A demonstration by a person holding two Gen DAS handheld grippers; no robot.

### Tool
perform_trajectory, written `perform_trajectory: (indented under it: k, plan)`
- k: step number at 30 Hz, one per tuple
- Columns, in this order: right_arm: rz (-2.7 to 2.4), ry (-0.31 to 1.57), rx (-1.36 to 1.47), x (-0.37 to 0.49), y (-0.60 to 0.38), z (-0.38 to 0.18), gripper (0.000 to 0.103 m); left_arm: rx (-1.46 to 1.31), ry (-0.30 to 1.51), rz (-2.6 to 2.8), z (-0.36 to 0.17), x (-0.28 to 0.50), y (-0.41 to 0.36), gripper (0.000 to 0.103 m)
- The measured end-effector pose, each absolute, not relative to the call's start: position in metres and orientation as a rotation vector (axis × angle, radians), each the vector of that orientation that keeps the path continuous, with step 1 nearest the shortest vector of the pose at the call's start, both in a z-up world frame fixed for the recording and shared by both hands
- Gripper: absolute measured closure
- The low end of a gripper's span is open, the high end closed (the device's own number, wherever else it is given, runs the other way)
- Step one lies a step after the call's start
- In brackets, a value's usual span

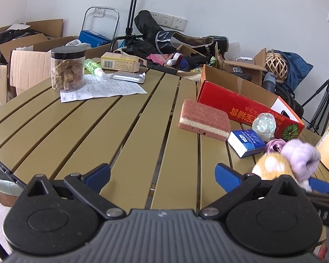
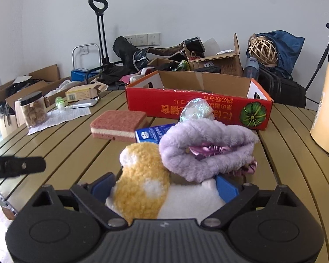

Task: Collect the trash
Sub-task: 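Lift the plush toy away with the right gripper while the left tool approaches the lavender headband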

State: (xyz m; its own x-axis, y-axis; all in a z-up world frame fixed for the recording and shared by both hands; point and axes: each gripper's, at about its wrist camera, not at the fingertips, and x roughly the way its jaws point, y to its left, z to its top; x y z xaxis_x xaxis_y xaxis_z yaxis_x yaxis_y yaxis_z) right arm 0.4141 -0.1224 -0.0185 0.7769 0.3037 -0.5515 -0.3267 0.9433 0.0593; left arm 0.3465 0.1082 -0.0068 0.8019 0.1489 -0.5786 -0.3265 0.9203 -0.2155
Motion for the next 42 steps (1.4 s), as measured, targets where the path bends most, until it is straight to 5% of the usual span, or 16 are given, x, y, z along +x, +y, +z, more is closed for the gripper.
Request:
perform_trajectory:
  k: [16, 23, 42]
  plan:
    - [0.271, 0.553, -0.069, 0.416, -0.113, -0.042, 0.000, -0.330, 0.598, 0.257, -0.007, 0.345, 0.108, 0.000]
    - [0.283, 0.498, -0.068, 0.402, -0.117, -0.039, 0.008, -0.334, 0.605, 0.261, -0.009, 0.347, 0.109, 0.000]
    - [0.267, 0.359, 0.062, 0.359, -0.158, -0.005, 0.008, -0.331, 0.610, 0.261, -0.010, 0.347, 0.107, 0.000]
